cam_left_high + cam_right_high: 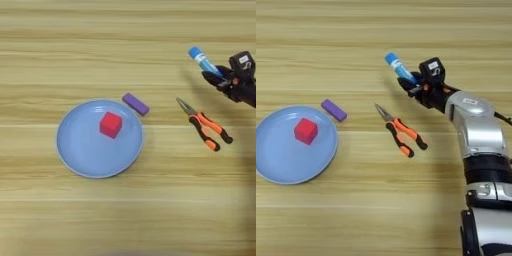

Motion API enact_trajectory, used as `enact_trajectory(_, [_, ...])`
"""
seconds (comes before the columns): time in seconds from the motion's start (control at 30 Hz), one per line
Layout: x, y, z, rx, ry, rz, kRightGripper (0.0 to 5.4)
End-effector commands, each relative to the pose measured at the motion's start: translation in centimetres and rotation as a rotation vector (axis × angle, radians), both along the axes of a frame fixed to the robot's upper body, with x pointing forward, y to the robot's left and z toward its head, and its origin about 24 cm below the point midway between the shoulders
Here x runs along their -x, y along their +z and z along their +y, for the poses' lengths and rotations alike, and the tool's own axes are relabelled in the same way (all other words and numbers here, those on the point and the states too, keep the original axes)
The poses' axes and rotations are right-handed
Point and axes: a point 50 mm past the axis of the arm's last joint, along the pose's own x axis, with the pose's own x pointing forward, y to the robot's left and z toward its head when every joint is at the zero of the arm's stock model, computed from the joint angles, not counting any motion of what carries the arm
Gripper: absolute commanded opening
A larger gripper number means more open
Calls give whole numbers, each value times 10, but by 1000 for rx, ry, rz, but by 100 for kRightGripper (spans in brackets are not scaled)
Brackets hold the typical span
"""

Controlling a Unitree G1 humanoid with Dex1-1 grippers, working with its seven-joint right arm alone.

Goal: Move the objects on the table

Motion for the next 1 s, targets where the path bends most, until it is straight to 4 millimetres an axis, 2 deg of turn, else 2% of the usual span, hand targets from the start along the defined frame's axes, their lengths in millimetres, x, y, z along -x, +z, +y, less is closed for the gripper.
enact_trajectory(0.03, [-6,43,-18,67,-26,-148,139])
enact_trajectory(0.67, [8,0,-43,80,-90,-2,139])
enact_trajectory(1.0, [12,-19,-46,86,-95,55,139])
